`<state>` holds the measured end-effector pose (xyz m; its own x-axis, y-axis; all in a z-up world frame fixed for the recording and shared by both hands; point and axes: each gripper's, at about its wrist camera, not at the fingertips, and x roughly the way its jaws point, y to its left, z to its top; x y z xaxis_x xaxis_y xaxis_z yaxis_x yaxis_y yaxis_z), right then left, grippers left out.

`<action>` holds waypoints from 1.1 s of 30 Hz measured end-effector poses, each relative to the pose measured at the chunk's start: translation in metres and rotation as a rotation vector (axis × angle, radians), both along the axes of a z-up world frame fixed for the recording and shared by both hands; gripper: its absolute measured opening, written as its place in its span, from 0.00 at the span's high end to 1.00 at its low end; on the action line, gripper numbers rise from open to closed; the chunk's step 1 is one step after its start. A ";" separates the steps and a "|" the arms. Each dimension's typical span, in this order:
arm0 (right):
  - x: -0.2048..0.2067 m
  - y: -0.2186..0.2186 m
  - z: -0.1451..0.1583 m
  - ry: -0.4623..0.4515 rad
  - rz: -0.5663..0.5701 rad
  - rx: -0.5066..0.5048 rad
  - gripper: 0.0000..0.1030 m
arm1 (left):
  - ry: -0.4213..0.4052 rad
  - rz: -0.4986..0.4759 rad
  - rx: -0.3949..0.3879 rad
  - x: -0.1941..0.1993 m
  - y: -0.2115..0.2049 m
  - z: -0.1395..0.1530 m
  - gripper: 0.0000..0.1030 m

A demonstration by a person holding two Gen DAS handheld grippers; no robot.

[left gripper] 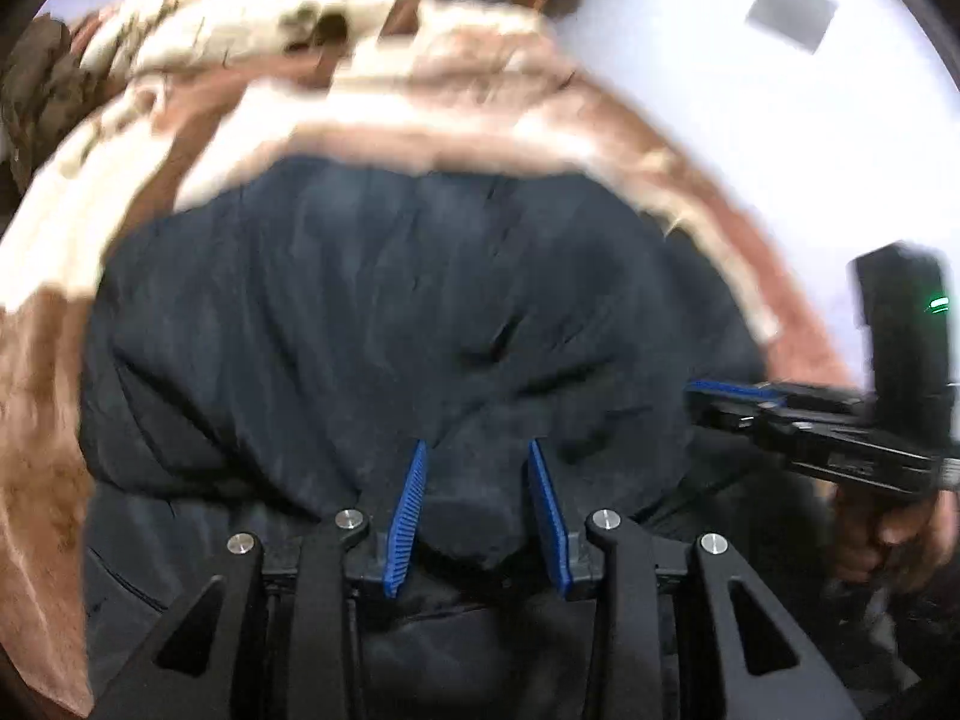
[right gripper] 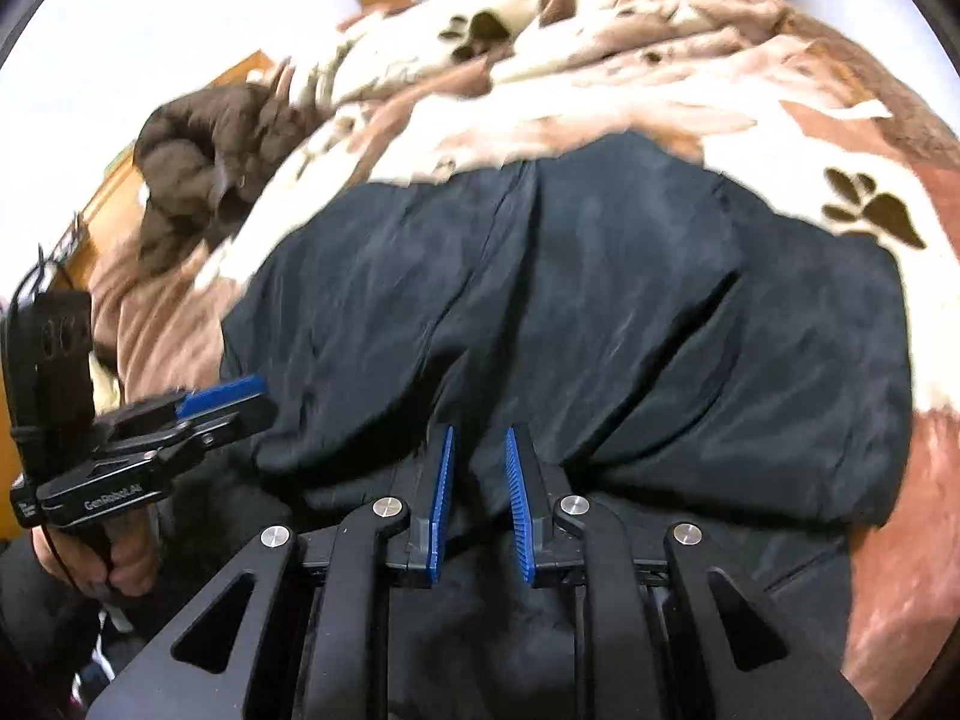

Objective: Fold large clothes

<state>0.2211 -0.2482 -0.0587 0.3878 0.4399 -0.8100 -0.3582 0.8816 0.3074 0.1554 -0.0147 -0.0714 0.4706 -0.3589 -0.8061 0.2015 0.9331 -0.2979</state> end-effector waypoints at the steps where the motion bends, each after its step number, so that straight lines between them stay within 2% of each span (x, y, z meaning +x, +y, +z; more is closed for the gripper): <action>1: 0.006 0.003 -0.014 0.041 -0.004 -0.018 0.82 | 0.046 0.022 0.007 0.010 0.002 -0.017 0.64; 2: 0.013 0.005 -0.030 0.087 -0.009 -0.027 0.83 | 0.069 0.042 -0.009 0.014 0.006 -0.027 0.64; 4: 0.019 0.005 -0.044 0.099 -0.021 -0.032 0.84 | 0.064 0.062 -0.027 0.019 0.009 -0.029 0.65; 7: 0.025 0.002 -0.050 0.104 -0.038 -0.006 0.83 | 0.043 0.045 0.019 0.019 0.001 -0.028 0.65; 10: 0.028 -0.001 -0.050 0.110 -0.036 0.007 0.83 | 0.037 0.040 0.016 0.019 0.001 -0.029 0.65; 13: 0.022 -0.009 -0.034 0.099 -0.041 0.023 0.81 | 0.034 0.035 0.011 0.014 0.004 -0.017 0.65; 15: 0.010 -0.019 -0.016 0.057 -0.052 0.049 0.76 | 0.008 0.026 0.019 0.001 0.008 -0.002 0.65; 17: -0.006 -0.037 0.006 0.012 -0.069 0.080 0.59 | -0.026 0.029 0.035 -0.010 0.011 0.014 0.65; 18: -0.014 -0.045 0.015 -0.005 -0.082 0.090 0.56 | -0.041 0.036 0.044 -0.014 0.015 0.020 0.65; 22: -0.051 -0.079 0.047 -0.060 -0.130 0.101 0.56 | -0.084 0.091 0.050 -0.040 0.040 0.042 0.57; 24: -0.072 -0.097 0.055 -0.063 -0.161 0.089 0.56 | -0.091 0.124 0.050 -0.055 0.057 0.050 0.57; 28: -0.112 -0.129 0.061 -0.044 -0.229 0.100 0.55 | -0.100 0.162 0.054 -0.084 0.077 0.061 0.56; 33: -0.159 -0.161 0.051 0.011 -0.307 0.124 0.55 | -0.105 0.203 0.039 -0.123 0.095 0.070 0.50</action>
